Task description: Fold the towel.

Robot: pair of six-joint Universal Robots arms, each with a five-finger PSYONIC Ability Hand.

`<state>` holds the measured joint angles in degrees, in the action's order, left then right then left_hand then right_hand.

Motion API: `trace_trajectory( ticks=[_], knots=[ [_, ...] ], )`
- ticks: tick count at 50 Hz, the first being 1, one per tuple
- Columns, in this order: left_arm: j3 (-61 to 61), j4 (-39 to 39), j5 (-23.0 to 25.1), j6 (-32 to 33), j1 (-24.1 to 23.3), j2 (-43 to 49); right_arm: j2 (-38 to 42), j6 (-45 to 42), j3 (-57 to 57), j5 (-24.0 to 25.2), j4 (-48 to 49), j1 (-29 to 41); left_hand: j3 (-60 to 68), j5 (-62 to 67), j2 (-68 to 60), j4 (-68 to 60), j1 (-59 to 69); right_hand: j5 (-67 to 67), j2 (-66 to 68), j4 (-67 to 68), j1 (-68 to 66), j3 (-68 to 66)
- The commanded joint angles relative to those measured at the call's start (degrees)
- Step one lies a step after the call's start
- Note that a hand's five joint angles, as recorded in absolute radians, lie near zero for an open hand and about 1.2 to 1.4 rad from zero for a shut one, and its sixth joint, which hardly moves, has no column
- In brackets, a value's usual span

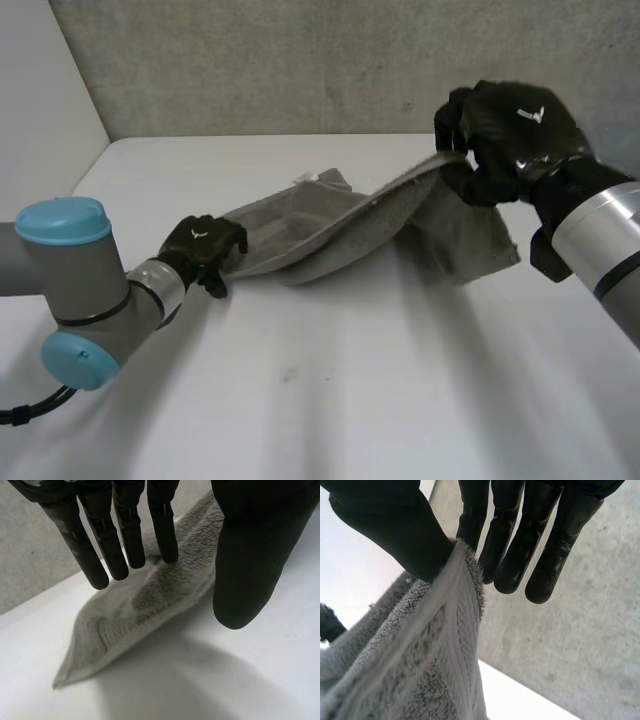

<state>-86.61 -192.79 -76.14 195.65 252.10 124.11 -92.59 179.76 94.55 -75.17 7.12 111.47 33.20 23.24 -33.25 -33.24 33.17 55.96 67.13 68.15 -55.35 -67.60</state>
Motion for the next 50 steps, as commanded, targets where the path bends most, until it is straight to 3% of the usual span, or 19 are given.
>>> trace_trajectory(
  ticks=[1,11,13,16,18,19,24,26,29,38,43,45,46,49,50],
  knots=[
    [1.44,-5.40,-0.15,-3.52,-1.78,2.09,-3.46,2.26,-2.18,0.37,-3.70,1.46,7.11,7.07,-7.06,-7.07,7.14,14.04,12.87,11.85,-24.65,-12.40],
    [5.84,-5.67,-0.24,-4.14,-5.39,7.28,-4.88,2.44,-2.97,-0.25,-4.05,1.55,12.50,12.47,-12.46,-12.47,12.54,14.04,12.87,11.85,-24.65,-12.40],
    [7.59,-5.67,-0.50,-4.66,-5.92,8.60,-5.23,2.53,-2.97,-0.42,-4.05,0.94,24.37,24.34,-24.33,-24.34,24.41,14.04,12.87,11.85,-24.65,-12.40],
    [8.13,-5.67,-0.50,-5.37,-6.01,9.04,-5.23,2.53,-2.97,-0.51,-4.05,0.85,30.17,30.13,-30.12,-30.13,30.20,14.04,12.87,11.85,-24.65,-12.40],
    [8.74,-5.84,-1.28,-6.94,-5.92,9.22,-5.49,2.44,-2.88,-0.51,-3.96,0.68,46.71,46.68,-46.67,-46.68,46.75,14.04,12.87,11.85,-24.65,-12.40],
    [8.74,-5.84,-1.29,-6.95,-5.92,9.22,-5.49,2.44,-2.88,-0.51,-3.96,0.68,46.80,46.76,-46.75,-46.76,46.83,14.04,12.87,11.85,-24.65,-12.40],
    [9.62,-5.58,-7.53,-8.09,-5.21,7.99,-5.14,1.91,-2.88,-0.33,-3.61,-2.05,46.80,46.76,-46.75,-46.76,46.83,14.04,12.87,11.85,-24.65,-12.40],
    [9.10,-5.05,-12.26,-7.92,-3.90,3.53,-4.44,1.56,-2.88,0.45,-3.34,-5.81,46.80,46.76,-46.75,-46.76,46.83,14.04,12.87,11.85,-24.65,-12.40],
    [6.39,-3.04,-14.12,-7.48,-1.27,-2.97,-2.08,-0.36,-3.23,1.07,-3.96,-8.46,46.80,46.76,-46.75,-46.76,46.83,14.04,12.87,11.85,-24.65,-12.40],
    [-0.93,7.96,-11.05,-5.98,1.29,-20.23,6.81,-12.33,-3.50,0.81,-7.30,-8.55,46.80,46.76,-46.75,-46.76,46.83,14.04,12.87,11.85,-24.65,-12.40],
    [-4.62,15.87,-9.02,-1.24,1.03,-27.26,11.12,-20.24,-3.76,0.46,-11.43,-7.50,46.80,46.76,-46.75,-46.76,46.83,14.04,12.87,11.85,-24.65,-12.40],
    [-7.59,20.16,-8.67,4.79,1.03,-28.92,14.79,-24.44,-4.46,0.46,-15.80,-5.58,46.80,46.76,-46.75,-46.76,46.83,14.04,12.87,11.85,-24.65,-12.40],
    [-7.61,20.17,-8.67,4.83,1.03,-28.93,14.81,-24.45,-4.46,0.46,-15.82,-5.57,46.80,46.76,-46.75,-46.76,46.83,14.04,12.87,11.85,-24.65,-12.40],
    [-11.55,22.46,-9.29,15.43,0.85,-26.48,20.77,-29.80,-6.91,0.02,-22.74,-3.46,46.80,46.76,-46.75,-46.76,46.83,14.04,12.87,11.85,-24.65,-12.40],
    [-11.56,22.46,-9.29,15.46,0.85,-26.47,20.79,-29.82,-6.92,0.02,-22.77,-3.46,46.80,46.76,-46.75,-46.76,46.83,14.04,12.87,11.85,-24.65,-12.40]
  ],
)
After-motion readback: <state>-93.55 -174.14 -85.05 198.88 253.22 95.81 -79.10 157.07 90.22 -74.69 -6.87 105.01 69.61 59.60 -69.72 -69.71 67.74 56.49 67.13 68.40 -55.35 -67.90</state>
